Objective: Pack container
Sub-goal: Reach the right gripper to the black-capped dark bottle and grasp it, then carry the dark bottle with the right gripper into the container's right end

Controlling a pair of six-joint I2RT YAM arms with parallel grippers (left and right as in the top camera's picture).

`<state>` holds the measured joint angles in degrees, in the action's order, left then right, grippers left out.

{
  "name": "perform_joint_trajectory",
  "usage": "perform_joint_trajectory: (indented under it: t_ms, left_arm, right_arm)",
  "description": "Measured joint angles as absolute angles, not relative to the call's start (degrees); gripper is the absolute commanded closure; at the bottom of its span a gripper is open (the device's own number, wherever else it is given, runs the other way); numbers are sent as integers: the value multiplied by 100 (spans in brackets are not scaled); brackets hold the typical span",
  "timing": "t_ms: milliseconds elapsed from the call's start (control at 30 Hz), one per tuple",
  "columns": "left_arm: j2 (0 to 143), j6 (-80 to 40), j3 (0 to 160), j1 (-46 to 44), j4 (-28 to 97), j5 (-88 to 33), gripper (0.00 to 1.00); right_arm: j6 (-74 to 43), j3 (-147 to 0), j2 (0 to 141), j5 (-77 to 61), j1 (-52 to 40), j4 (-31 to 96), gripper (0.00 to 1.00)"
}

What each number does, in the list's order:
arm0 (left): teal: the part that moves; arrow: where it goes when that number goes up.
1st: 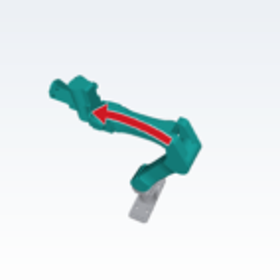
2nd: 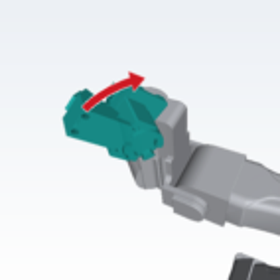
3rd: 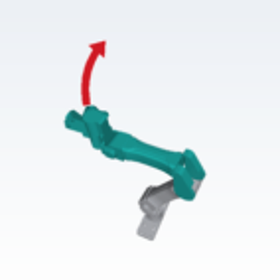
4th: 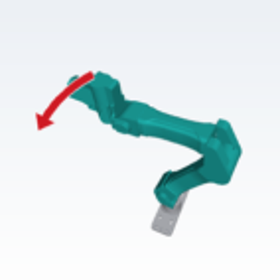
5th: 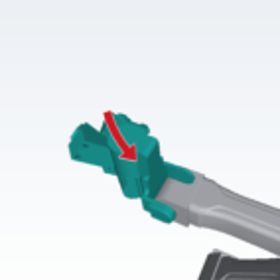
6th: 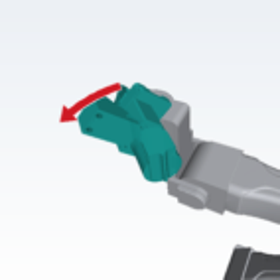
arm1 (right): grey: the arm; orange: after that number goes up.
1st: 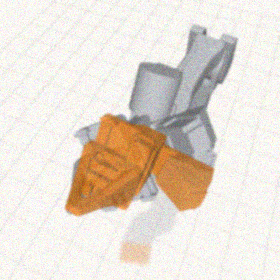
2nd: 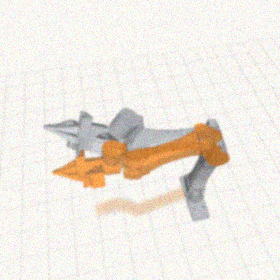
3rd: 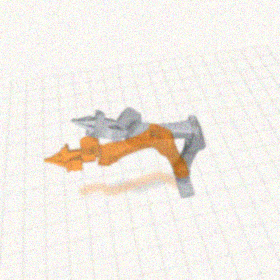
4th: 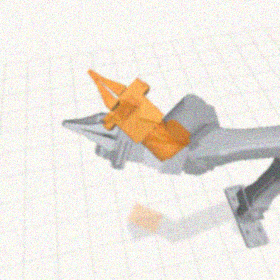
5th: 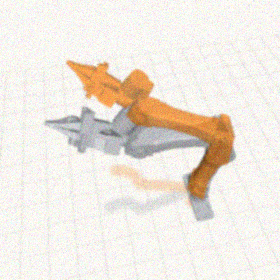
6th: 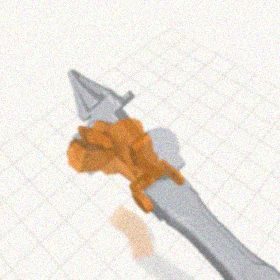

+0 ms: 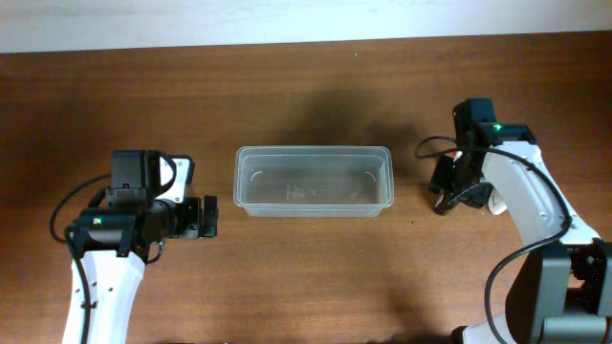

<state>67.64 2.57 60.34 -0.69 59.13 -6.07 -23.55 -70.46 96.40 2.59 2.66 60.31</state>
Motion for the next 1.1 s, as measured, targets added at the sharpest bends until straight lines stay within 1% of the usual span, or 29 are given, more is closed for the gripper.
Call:
perform_joint_trajectory:
  t_ms: [67,133,167,233,300,400,533,600,867,1000,1100]
  left_arm:
    - [6764,257,6034,-69,5913,-607,0]
    - [6764,257,6034,-69,5913,-607,0]
    - [6764,255,6034,-69,5911,-607,0]
    - [6764,255,6034,-69,5913,-607,0]
    - [6764,257,6034,-69,5911,-607,0]
    - [6764,257,6034,-69,5913,-607,0]
    - [6764,255,6034,-69,5913,-607,0]
    - [6764,257,6034,-69,5911,-607,0]
    - [6764,255,6034,-69,5913,-607,0]
    - [6764,257,6034,-69,5913,-607,0]
    - [6764,257,6034,-69,5911,-607,0]
  right_arm:
    - [-2364,-7046,9640,285,370,6029,60]
    - [-2399,-7046,9640,303,440,6031,61]
    - [-2397,-7046,9640,305,482,6029,66]
    - [-2410,-7046,9640,303,530,6031,68]
    - [-2401,-7046,9640,320,545,6036,73]
    - [-2401,-7046,9640,320,550,6040,77]
    - [-2349,-7046,9640,320,550,6040,79]
    - [-2314,-7046,9640,316,550,6042,85]
    - [-1898,-7046,9616,86,462,6077,86]
    - [-1605,-7067,9240,-143,-30,6143,86]
    - [-1459,-7338,8729,-252,-607,6381,86]
